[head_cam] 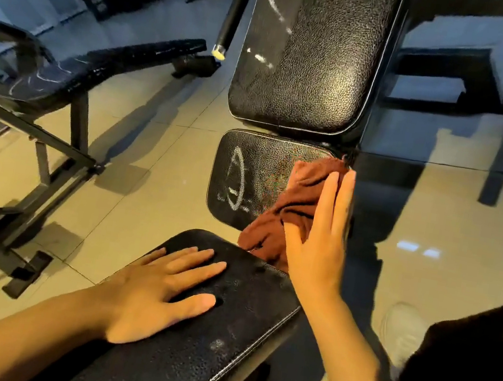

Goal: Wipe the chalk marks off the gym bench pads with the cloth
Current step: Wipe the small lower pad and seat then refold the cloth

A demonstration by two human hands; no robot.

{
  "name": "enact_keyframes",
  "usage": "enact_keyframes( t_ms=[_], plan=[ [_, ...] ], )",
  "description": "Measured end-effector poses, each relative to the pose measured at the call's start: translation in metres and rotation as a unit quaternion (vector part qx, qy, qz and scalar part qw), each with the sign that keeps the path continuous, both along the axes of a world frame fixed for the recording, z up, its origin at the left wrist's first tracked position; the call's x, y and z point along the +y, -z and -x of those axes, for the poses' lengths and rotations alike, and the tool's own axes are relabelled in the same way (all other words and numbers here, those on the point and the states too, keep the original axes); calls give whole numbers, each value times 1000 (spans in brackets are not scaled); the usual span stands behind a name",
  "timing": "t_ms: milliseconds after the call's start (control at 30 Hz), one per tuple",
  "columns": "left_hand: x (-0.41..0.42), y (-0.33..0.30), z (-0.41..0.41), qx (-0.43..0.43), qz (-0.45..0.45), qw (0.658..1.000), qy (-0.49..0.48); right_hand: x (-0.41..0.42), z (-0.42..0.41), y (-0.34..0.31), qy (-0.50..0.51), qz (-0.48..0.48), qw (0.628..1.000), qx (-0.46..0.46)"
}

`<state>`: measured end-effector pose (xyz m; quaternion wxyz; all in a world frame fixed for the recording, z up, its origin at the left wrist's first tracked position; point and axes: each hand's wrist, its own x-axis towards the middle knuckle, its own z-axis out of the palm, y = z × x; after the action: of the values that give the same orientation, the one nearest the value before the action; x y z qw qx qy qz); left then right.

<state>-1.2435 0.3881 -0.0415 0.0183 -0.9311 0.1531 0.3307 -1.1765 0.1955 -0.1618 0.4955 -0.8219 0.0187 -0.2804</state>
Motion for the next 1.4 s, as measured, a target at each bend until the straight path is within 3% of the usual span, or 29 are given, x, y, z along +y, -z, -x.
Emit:
enact_keyframes(
  t_ms=[200, 333, 500, 567, 633, 733, 833, 933, 1033, 1133, 1300, 1400],
  plan=[
    [-12, -1, 1, -3, -20, 999, -35, 7, 22, 4, -22, -90, 994, 54],
    [-18, 1, 1, -5, -39, 998, -42, 8, 12, -1, 0, -89, 995, 41],
    [-17, 3, -2, -3, -48, 998, -49, -25, -26, -23, -87, -36, 995, 13],
    [-17, 4, -1, -7, -44, 998, -50, -23, -24, -21, -69, -33, 997, 4],
    [-19, 4, -1, -16, -51, 998, -47, -12, -5, -11, -41, -57, 997, 24],
    [-20, 3, -1, -23, -58, 997, -47, -3, 19, 4, -82, -115, 986, 85],
    [-19, 3, -1, -19, -49, 997, -50, -5, 22, 5, -84, -115, 987, 69],
    [-16, 3, -2, -34, -42, 997, -46, -10, 27, 0, -94, -201, 973, 66],
    [-29, 8, -1, -143, 11, 989, -44, -24, 29, -7, -123, -235, 963, 52],
    [-75, 24, -8, -273, 132, 951, -57, -38, 27, -12, -140, -167, 973, 73],
    [-132, 42, -18, -273, 308, 899, -149, -77, 24, -29, -209, -10, 968, 141],
    [-134, 44, -19, -244, 354, 885, -180, -94, 24, -36, -241, -2, 959, 147]
  ],
)
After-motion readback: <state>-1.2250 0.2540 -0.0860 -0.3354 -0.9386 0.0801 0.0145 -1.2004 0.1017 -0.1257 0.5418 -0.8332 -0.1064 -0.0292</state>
